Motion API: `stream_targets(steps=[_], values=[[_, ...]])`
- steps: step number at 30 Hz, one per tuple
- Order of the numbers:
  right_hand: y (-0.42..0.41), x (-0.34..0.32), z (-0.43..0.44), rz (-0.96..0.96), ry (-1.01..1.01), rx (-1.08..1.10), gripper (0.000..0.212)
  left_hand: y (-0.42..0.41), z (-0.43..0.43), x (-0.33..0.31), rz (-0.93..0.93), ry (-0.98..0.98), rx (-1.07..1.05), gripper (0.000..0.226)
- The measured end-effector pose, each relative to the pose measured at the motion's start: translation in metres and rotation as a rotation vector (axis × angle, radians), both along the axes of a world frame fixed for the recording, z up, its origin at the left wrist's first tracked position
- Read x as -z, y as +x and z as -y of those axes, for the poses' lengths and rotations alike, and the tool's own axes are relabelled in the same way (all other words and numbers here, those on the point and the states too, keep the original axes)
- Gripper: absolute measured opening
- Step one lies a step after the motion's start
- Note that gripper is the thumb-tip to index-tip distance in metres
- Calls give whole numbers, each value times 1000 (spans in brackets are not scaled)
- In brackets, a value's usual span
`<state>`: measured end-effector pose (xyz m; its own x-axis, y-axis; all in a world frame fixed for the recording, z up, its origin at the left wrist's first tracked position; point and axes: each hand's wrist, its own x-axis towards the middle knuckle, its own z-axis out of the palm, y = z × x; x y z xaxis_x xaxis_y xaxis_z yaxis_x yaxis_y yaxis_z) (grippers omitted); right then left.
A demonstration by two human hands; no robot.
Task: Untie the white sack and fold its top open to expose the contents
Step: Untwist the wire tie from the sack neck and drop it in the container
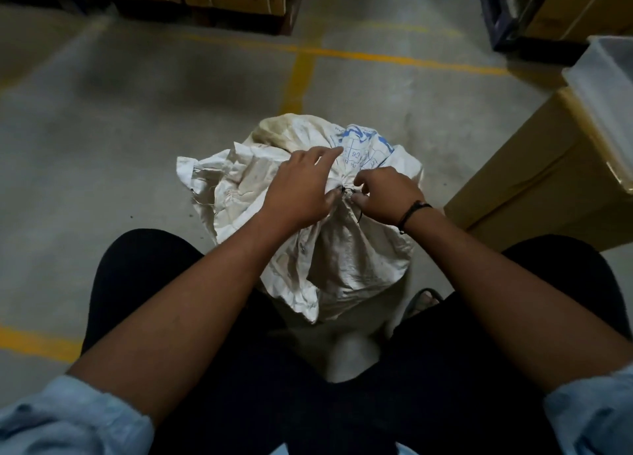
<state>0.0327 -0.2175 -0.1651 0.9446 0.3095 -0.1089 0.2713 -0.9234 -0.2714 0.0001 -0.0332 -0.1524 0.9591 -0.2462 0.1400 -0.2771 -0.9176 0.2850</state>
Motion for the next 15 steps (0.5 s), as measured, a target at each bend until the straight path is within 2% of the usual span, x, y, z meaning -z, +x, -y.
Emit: stream_targets(steps=[6,15], values=[[18,11,-3,11,8,-20,28,24,8,26,-95,109,40,79],[36,25,-8,-36,20,-46,14,47,-15,52,-201,178,61,118]])
